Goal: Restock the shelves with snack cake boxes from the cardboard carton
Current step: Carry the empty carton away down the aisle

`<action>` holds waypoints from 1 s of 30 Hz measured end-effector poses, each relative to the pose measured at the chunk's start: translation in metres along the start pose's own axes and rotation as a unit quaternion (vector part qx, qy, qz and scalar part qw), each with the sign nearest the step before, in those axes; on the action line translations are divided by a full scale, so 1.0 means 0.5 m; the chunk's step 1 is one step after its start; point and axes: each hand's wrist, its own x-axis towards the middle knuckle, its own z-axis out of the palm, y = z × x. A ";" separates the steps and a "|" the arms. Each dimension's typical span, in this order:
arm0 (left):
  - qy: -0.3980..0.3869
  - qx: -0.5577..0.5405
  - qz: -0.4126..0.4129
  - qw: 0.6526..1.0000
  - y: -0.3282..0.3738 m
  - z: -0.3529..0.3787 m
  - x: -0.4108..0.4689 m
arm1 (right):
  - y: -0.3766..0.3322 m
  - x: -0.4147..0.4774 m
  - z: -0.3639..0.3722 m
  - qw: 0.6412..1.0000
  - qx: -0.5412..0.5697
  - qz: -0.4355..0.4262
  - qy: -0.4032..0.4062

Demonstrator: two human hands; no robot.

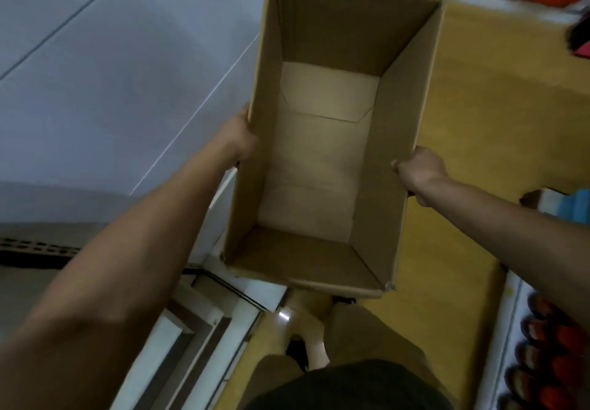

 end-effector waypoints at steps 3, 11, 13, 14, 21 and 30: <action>-0.003 0.012 -0.035 0.999 -0.011 0.008 0.047 | -0.014 0.058 0.029 1.000 -0.012 -0.005 -0.023; -0.014 0.032 -0.067 0.997 -0.083 0.020 0.152 | -0.026 0.137 0.144 0.999 0.013 0.020 -0.043; -0.022 0.045 -0.067 0.996 -0.112 0.030 0.184 | -0.014 0.144 0.180 0.998 0.032 0.037 -0.043; -0.028 0.046 -0.065 0.996 -0.126 0.037 0.199 | -0.006 0.149 0.198 0.997 0.038 0.043 -0.043; -0.074 0.070 -0.060 0.993 -0.231 0.112 0.301 | 0.079 0.186 0.323 0.992 0.058 0.098 -0.059; -0.116 0.085 -0.081 0.986 -0.354 0.193 0.410 | 0.157 0.244 0.474 0.984 0.058 0.142 -0.089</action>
